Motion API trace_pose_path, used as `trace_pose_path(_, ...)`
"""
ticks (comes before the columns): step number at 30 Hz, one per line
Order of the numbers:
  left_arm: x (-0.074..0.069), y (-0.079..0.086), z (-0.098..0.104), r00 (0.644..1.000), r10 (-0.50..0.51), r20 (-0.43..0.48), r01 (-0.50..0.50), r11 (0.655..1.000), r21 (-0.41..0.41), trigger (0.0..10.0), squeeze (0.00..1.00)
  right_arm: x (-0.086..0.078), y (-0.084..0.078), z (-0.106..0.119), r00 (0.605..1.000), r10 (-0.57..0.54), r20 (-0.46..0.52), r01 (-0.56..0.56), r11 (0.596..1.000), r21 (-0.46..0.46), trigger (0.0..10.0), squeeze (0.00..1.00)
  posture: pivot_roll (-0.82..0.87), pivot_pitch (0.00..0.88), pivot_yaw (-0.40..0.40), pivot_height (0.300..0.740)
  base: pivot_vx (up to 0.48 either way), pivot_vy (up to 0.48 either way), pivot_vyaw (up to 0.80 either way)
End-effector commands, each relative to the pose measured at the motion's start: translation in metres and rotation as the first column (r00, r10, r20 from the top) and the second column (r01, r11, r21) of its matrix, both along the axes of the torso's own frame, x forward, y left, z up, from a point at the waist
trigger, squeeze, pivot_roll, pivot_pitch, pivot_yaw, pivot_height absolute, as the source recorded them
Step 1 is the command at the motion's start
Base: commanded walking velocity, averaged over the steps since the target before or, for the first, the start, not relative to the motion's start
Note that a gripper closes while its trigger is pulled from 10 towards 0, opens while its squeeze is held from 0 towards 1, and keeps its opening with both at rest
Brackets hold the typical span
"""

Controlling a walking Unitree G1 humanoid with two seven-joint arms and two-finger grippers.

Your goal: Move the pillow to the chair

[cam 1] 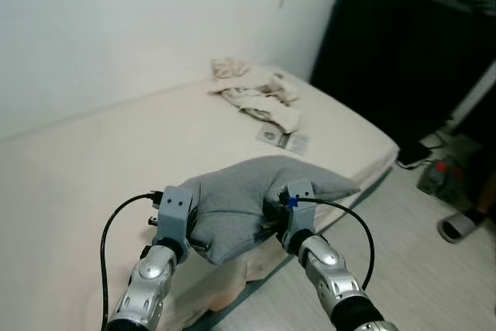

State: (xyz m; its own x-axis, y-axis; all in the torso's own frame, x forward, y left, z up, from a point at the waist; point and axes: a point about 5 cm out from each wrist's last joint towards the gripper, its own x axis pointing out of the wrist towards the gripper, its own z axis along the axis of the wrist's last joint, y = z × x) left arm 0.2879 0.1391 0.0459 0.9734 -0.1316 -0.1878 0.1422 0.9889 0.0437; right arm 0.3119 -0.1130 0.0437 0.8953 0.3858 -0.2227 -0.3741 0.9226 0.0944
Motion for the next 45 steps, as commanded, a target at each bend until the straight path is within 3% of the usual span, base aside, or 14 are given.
trace_pose_path(1, 0.001, 0.025, 0.004, 0.993, 0.111, 0.032, -0.112, 0.993, 0.038, 10.0, 0.00, -0.001, -0.015, -0.002, 0.999, -0.040, -0.002, 0.040, 0.999, -0.017, 10.0, 0.00, 0.04, 0.073, -0.062, 0.740, 0.000, 0.000, -0.80)
trace_pose_path(14, -0.001, 0.030, 0.006, 0.992, 0.122, 0.044, -0.124, 0.991, 0.049, 10.0, 0.00, 0.001, -0.010, 0.000, 0.999, -0.036, 0.001, 0.036, 0.999, -0.007, 10.0, 0.00, 0.05, 0.073, -0.056, 0.740, 0.000, 0.000, -0.80)
trace_pose_path(27, -0.001, 0.031, 0.005, 0.989, 0.143, 0.044, -0.145, 0.988, 0.053, 10.0, 0.00, -0.001, -0.016, -0.005, 0.999, -0.046, -0.021, 0.046, 0.999, -0.016, 10.0, 0.00, 0.04, 0.071, -0.053, 0.740, 0.000, 0.000, -0.80)
trace_pose_path(45, 0.006, 0.038, 0.011, 0.994, 0.101, 0.049, -0.106, 0.989, 0.105, 10.0, 0.00, -0.004, -0.017, -0.011, 0.997, -0.067, -0.029, 0.066, 0.997, -0.032, 10.0, 0.00, 0.07, 0.036, 0.009, 0.740, 0.000, 0.000, -0.80)
